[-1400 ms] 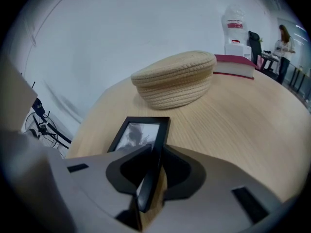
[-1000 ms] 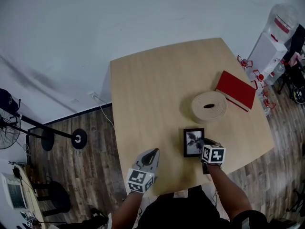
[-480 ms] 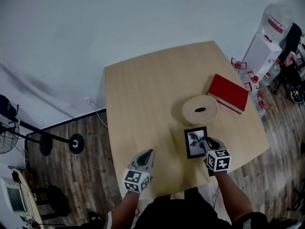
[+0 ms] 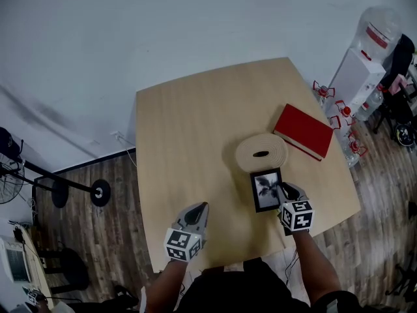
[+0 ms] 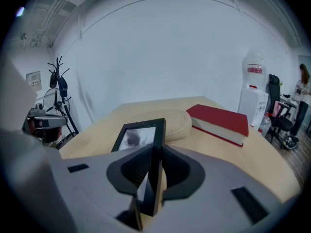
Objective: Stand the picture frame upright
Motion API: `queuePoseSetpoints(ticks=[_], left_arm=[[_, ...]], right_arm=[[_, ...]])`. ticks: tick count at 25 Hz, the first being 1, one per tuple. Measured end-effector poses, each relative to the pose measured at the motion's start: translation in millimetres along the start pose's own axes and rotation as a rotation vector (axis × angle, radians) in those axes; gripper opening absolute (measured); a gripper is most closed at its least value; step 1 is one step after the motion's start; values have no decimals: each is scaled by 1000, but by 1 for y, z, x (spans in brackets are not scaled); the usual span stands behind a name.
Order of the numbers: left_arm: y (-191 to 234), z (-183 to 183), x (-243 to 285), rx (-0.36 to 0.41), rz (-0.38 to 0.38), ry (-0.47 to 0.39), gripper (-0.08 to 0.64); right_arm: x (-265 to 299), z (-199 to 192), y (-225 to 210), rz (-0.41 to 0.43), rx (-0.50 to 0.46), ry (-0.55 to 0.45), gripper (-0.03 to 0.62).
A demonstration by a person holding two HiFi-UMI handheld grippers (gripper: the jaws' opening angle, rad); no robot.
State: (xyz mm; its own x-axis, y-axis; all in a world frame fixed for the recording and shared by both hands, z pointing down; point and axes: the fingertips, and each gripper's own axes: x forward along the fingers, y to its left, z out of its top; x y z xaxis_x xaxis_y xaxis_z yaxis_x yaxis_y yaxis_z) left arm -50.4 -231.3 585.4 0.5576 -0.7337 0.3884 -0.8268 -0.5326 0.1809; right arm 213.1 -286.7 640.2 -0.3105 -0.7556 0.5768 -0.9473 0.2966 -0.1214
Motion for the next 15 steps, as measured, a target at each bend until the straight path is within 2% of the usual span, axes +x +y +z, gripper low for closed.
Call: queuePoseSetpoints(ticks=[6, 15], left_arm=[[-15, -3, 10, -6, 30, 10, -5], [-23, -15, 14, -26, 77, 28, -5]], right_arm=[[11, -6, -20, 27, -10, 18, 67], [33, -20, -28, 49, -11, 80, 66]])
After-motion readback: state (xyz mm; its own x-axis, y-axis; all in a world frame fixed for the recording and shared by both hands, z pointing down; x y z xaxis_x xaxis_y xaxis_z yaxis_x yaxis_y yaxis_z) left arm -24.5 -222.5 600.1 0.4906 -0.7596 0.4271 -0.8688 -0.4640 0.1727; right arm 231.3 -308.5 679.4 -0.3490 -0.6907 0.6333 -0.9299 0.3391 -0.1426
